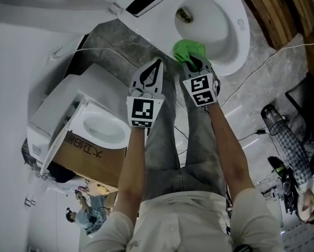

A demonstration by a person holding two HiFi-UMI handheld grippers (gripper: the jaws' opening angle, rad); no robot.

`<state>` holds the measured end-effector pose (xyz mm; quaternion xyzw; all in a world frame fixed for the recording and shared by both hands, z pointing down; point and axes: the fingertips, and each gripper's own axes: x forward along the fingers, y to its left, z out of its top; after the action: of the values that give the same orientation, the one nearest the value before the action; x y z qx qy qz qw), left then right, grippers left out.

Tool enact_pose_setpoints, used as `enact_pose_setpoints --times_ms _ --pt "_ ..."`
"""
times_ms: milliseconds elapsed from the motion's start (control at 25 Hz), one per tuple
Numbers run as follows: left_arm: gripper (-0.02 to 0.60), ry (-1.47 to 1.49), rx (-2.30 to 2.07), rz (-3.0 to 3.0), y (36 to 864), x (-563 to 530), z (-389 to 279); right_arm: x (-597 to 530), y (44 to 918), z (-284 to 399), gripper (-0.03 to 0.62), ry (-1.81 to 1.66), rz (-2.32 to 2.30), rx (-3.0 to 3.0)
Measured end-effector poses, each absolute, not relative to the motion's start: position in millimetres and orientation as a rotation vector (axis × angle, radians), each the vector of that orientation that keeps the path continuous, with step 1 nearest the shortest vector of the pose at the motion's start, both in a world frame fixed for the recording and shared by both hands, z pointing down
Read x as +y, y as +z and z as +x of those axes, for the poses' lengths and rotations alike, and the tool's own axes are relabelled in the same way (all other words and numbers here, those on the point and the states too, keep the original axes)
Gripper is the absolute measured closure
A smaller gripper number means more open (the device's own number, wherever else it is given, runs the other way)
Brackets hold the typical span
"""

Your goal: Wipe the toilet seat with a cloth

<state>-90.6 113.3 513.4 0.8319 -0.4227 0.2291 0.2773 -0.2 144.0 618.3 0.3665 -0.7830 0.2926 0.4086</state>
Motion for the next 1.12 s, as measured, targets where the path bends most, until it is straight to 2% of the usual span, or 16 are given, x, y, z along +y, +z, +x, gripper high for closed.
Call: enact_pose_setpoints --times_ms 1120 --pt "0.569 0.589 -1.22 2.15 521.1 79.7 -111.1 92.0 614.5 -41.8 0.551 0.674 0.788 -2.076"
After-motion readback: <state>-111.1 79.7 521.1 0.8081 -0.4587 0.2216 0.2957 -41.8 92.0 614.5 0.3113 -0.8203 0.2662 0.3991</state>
